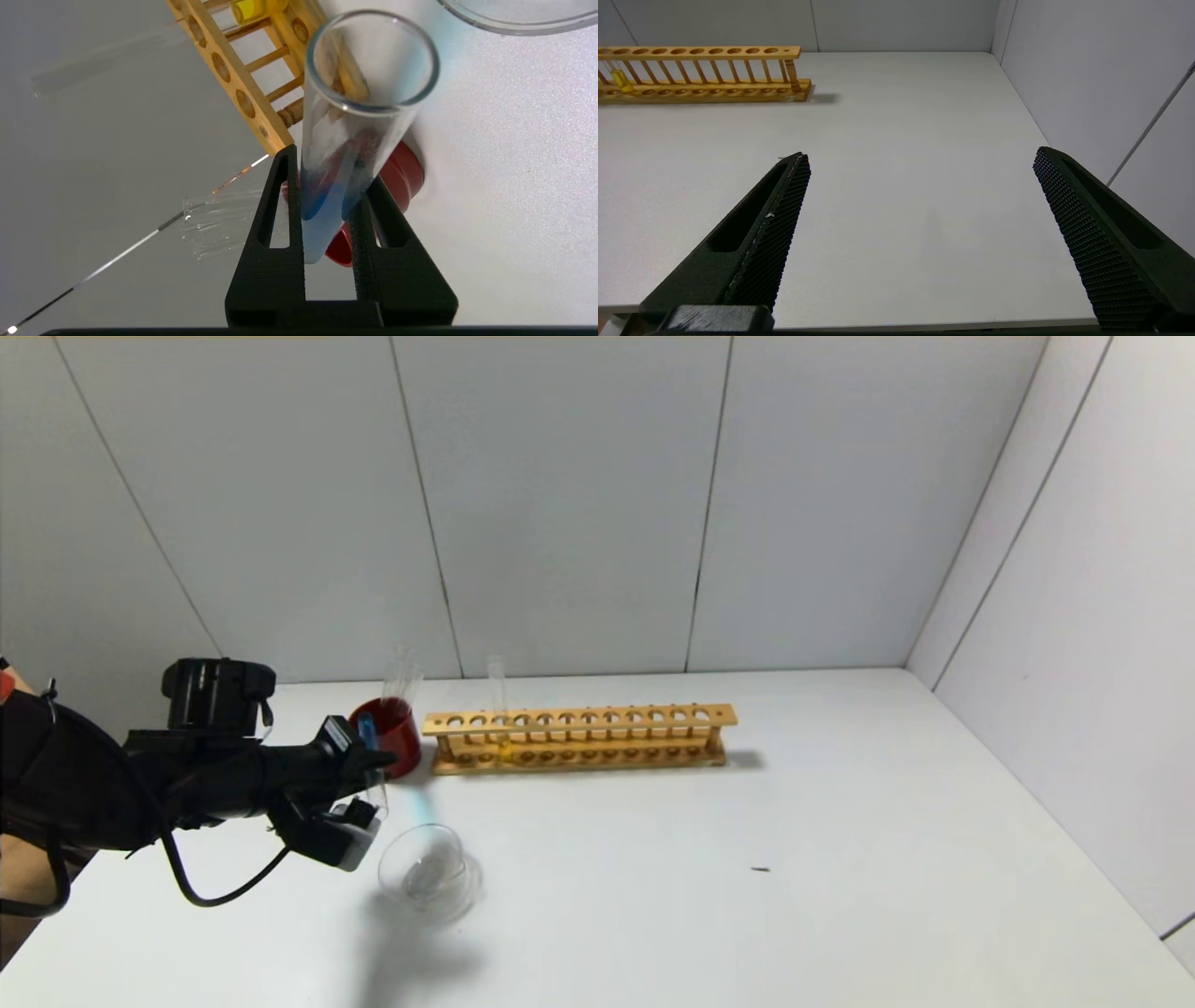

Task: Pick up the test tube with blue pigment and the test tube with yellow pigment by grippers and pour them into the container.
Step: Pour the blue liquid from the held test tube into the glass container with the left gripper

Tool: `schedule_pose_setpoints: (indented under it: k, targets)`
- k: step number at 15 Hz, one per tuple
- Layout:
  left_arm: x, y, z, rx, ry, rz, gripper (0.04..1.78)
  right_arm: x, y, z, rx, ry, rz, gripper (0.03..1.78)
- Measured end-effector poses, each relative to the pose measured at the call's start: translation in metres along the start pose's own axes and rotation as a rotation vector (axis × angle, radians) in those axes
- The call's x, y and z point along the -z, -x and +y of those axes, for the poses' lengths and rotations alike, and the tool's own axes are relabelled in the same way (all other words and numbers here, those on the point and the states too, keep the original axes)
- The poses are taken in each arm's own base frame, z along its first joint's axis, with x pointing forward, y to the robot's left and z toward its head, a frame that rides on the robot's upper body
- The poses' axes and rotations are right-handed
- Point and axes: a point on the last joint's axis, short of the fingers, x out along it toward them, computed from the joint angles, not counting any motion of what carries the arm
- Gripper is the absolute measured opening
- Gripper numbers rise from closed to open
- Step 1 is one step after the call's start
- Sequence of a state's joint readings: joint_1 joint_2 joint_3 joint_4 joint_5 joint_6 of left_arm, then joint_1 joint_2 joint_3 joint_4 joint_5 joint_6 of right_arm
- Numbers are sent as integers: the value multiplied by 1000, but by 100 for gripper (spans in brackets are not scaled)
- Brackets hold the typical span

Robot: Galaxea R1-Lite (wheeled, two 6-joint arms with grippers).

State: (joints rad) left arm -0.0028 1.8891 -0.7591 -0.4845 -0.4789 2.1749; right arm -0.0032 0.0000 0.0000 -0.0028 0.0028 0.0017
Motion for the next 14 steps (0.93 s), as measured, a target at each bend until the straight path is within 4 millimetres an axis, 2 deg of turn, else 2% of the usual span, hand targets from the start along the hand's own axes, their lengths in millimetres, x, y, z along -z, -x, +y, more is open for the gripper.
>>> schedule_pose_setpoints:
  k: [4,8,14]
  targets:
    - [1,-2,0,6,-37,3,33,0,0,0,0,0,0,175]
    - [-4,-2,0,83,-94,-4,33,0,0,0,0,0,0,175]
    - [-7,-9,14,100,-159,8,33,0,0,0,0,0,0,175]
